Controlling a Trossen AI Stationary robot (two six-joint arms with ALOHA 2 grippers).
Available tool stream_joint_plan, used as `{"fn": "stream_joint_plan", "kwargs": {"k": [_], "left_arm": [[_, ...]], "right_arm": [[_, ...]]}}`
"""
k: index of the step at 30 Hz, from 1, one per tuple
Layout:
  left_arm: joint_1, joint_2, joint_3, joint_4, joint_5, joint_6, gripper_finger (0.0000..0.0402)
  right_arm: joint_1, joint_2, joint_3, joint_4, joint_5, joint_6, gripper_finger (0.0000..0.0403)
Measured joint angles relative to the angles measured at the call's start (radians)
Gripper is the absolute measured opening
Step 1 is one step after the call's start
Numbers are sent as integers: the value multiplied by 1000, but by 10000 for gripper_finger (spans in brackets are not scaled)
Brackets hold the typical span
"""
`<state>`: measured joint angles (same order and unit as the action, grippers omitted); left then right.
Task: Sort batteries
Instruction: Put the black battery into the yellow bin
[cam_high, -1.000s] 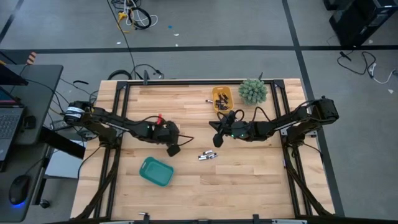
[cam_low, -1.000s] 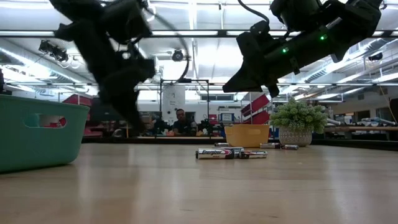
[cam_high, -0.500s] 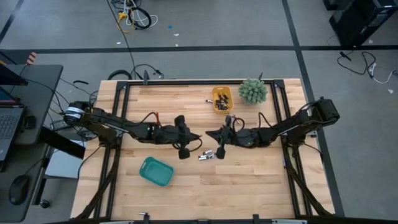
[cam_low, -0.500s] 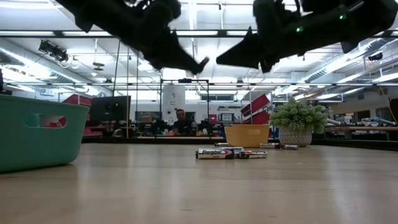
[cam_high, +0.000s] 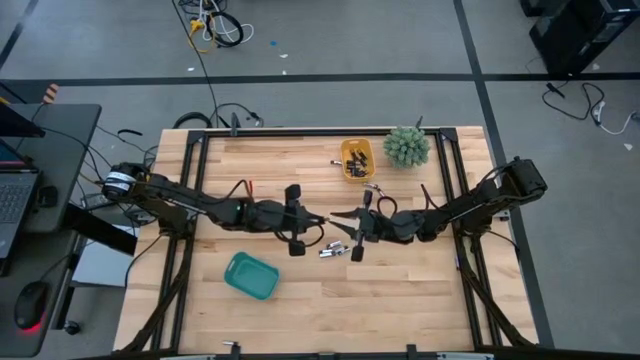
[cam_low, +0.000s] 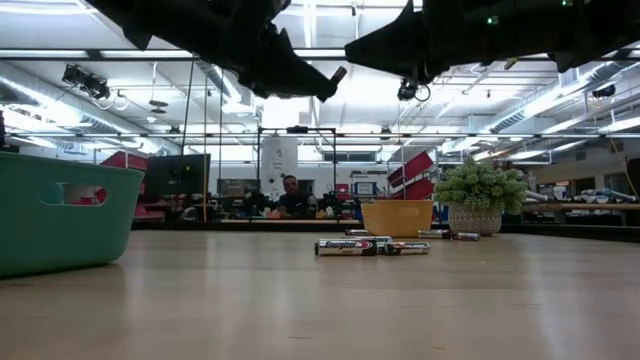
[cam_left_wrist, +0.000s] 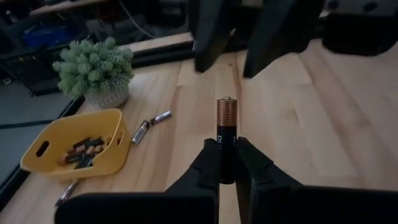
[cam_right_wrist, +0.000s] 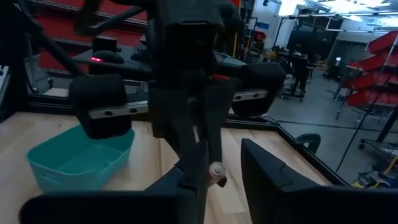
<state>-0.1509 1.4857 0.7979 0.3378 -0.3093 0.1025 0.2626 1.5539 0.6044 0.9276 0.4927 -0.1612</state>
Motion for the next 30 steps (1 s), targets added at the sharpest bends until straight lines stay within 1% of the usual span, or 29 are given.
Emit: {"fn": "stream_joint_plan", "kwargs": {"k": [4,8,14,16,22,24,30], "left_arm": [[0,0,0,71,23,51,13],[0,0,0,137,45,103,13],[0,9,0,170,46,108,13],[0,23,0,185,50,109,13],[0,94,0,352,50,134,13],[0,104,-1,382,50,135,13],[0,108,-1,394,50,151,13]], "right_arm": [[0,0,0,16,0,0,97],[-2,0,0,46,0,-12,99],[-2,0,0,74,-2,-42,97],[-4,0,0,76,-23,-45,98],[-9,0,0,89,-39,-50,95],[-9,0,0,90,-39,-56,93],[-9,0,0,102,-41,-78,86]]}}
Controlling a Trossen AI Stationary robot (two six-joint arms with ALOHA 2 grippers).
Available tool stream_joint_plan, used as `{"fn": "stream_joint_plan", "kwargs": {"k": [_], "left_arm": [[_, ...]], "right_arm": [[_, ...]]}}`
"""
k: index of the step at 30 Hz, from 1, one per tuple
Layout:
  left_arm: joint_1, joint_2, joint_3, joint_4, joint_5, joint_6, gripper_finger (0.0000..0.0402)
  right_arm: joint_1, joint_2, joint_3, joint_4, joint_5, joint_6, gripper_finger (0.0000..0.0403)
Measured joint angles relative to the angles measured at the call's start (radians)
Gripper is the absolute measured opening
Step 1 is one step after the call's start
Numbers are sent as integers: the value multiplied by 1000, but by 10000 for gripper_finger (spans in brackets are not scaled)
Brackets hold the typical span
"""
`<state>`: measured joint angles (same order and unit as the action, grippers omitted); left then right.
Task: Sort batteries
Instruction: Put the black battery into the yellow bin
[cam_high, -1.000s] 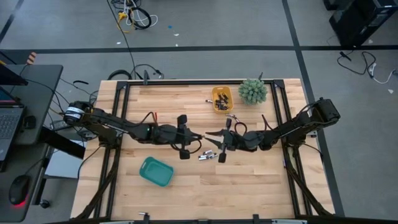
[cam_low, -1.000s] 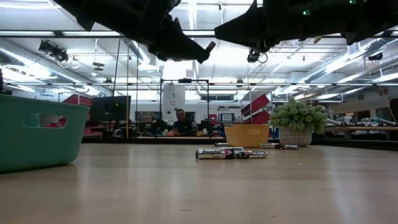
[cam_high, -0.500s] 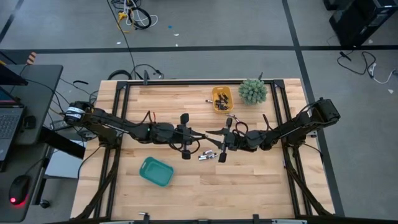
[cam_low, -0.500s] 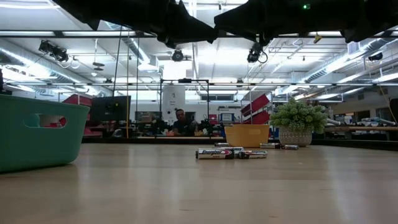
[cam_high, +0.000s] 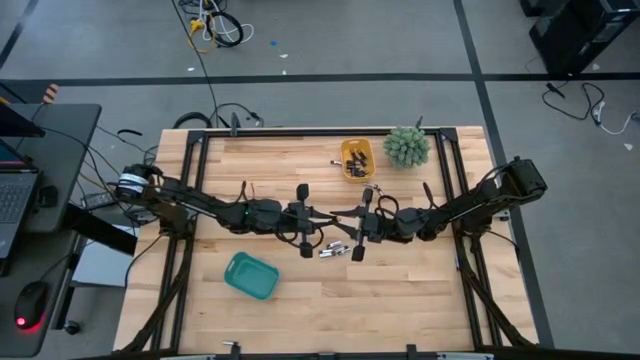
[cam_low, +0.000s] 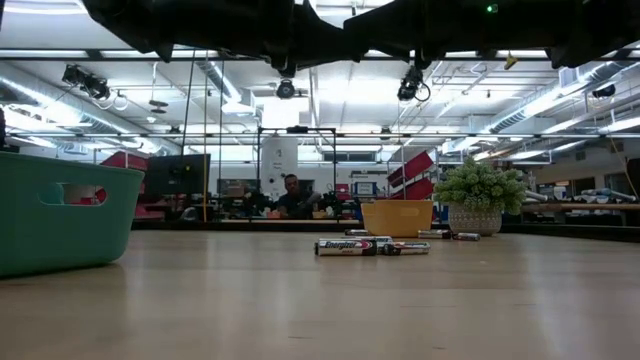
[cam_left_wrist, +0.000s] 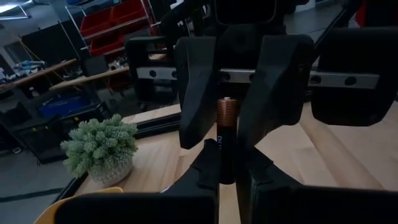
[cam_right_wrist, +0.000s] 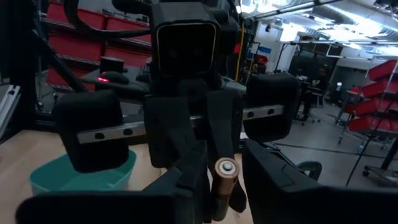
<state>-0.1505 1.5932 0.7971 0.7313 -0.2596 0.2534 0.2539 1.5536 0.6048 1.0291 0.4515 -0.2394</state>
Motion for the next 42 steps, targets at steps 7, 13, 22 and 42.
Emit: {"fn": "stream_joint_plan", "kwargs": {"k": [7,13,22,42], "left_arm": [[0,0,0,5,-1,-29,13],[0,0,0,12,-1,-25,22],[6,0,0,-10,-28,-89,83],[7,-130,1,-477,-242,-258,183]], "right_arm": [[0,0,0,8,0,-1,65],[1,0,0,11,-5,-18,25],[-4,0,0,11,2,2,22],[-292,-3,-1,-251,297,383,23]]}}
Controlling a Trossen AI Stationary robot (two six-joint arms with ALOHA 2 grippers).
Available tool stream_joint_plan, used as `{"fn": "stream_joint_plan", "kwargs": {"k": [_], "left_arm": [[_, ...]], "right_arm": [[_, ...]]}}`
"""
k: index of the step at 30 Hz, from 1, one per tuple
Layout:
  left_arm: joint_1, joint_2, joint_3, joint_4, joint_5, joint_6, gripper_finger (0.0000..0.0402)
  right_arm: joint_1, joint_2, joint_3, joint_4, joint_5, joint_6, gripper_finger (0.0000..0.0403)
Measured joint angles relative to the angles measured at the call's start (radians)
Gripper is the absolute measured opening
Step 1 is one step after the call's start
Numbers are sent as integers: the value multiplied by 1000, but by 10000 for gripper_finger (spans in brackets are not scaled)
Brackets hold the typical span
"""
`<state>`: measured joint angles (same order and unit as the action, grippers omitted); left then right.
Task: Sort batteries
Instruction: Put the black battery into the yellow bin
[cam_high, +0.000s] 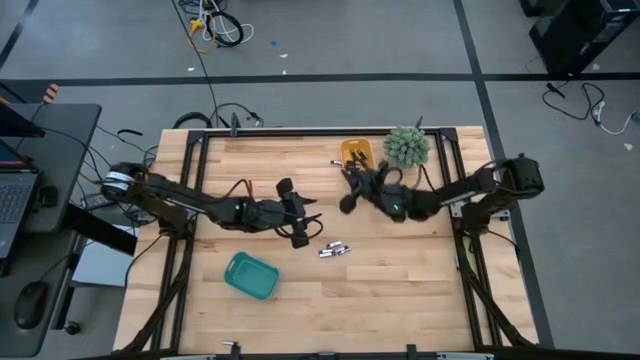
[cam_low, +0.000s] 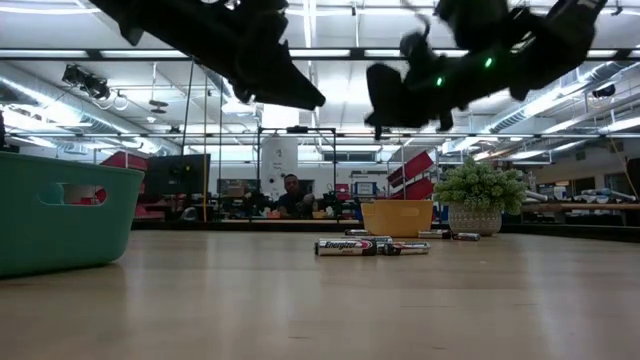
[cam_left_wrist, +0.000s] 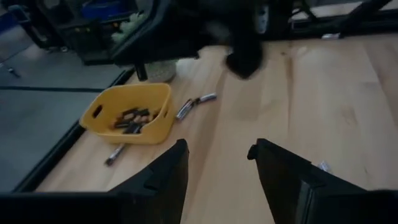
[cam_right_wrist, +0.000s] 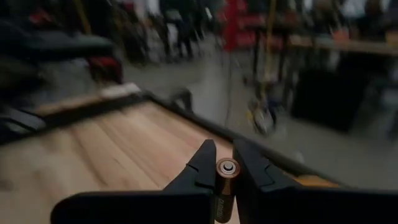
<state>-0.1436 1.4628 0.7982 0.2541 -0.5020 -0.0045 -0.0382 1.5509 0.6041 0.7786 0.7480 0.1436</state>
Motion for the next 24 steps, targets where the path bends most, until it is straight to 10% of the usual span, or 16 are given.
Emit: {"fn": "stream_joint_plan", "kwargs": {"k": [13,24], "left_arm": [[0,-62,0,-163,-77,0,183],[0,-61,0,-145,-76,14,183]], "right_arm": [[-338,0,0,-293,-374,254,25],[-339,0,0,-314,-384,256,31]]}}
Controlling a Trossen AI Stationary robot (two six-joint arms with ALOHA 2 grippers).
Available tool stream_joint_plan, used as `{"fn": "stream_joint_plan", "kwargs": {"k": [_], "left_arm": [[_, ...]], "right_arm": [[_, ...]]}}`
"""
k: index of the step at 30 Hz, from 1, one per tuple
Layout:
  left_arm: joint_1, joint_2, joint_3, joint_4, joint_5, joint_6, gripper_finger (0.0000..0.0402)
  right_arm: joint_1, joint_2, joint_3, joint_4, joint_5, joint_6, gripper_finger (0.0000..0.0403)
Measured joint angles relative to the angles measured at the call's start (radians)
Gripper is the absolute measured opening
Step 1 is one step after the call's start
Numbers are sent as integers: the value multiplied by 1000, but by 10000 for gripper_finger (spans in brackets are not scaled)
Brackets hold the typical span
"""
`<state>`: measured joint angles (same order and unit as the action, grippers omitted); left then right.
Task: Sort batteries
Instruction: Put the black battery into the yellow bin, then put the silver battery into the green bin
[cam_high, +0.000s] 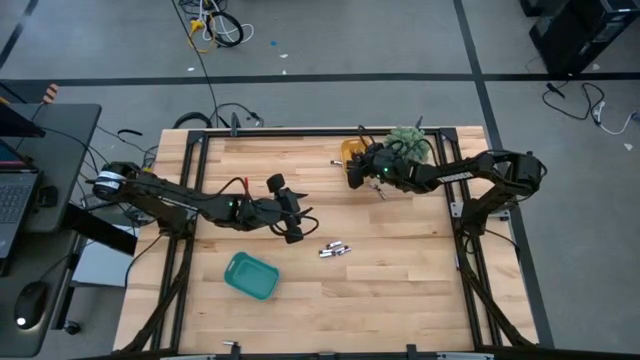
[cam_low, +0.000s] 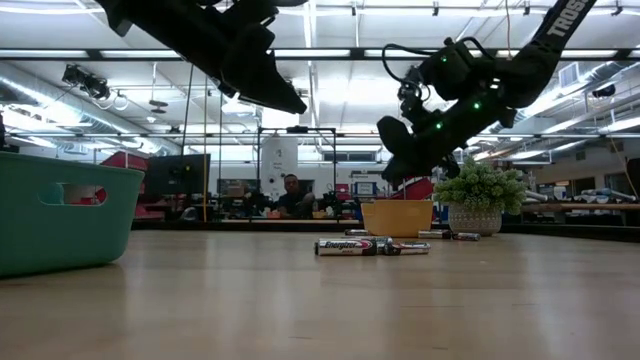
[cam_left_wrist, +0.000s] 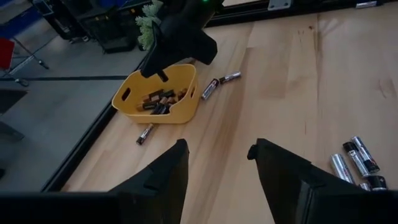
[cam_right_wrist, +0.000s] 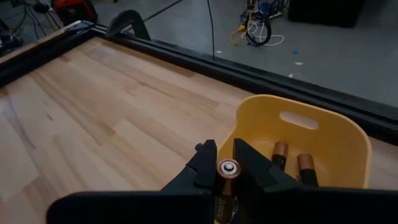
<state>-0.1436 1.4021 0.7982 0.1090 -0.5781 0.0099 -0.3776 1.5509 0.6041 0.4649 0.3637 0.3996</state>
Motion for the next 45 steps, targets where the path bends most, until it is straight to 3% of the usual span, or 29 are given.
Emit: {"fn": "stream_joint_plan", "kwargs": {"k": [6,22,24,28,32,36,39,45], "left_arm": [[0,0,0,-9,2,-52,183],[-29,0,15,-258,60,-203,182],[-28,0,65,-409,148,-280,182],[-43,0,177,-846,523,-566,182],[-143,0,234,-1083,727,-759,182],[-306,0,293,-1205,769,-940,182],[-439,0,335,-1208,736,-1040,182],[-676,0,365,-1118,551,-1212,182]], "right_arm": [[2,0,0,-16,-2,0,32],[2,0,0,-21,-24,-1,45],[2,0,0,-27,-25,-1,51],[2,0,0,-40,-26,-5,59],[4,0,0,-13,-26,-58,61],[39,-13,0,76,-25,-139,59],[78,-38,0,158,-24,-203,60],[180,-139,1,191,-19,-264,57]]}}
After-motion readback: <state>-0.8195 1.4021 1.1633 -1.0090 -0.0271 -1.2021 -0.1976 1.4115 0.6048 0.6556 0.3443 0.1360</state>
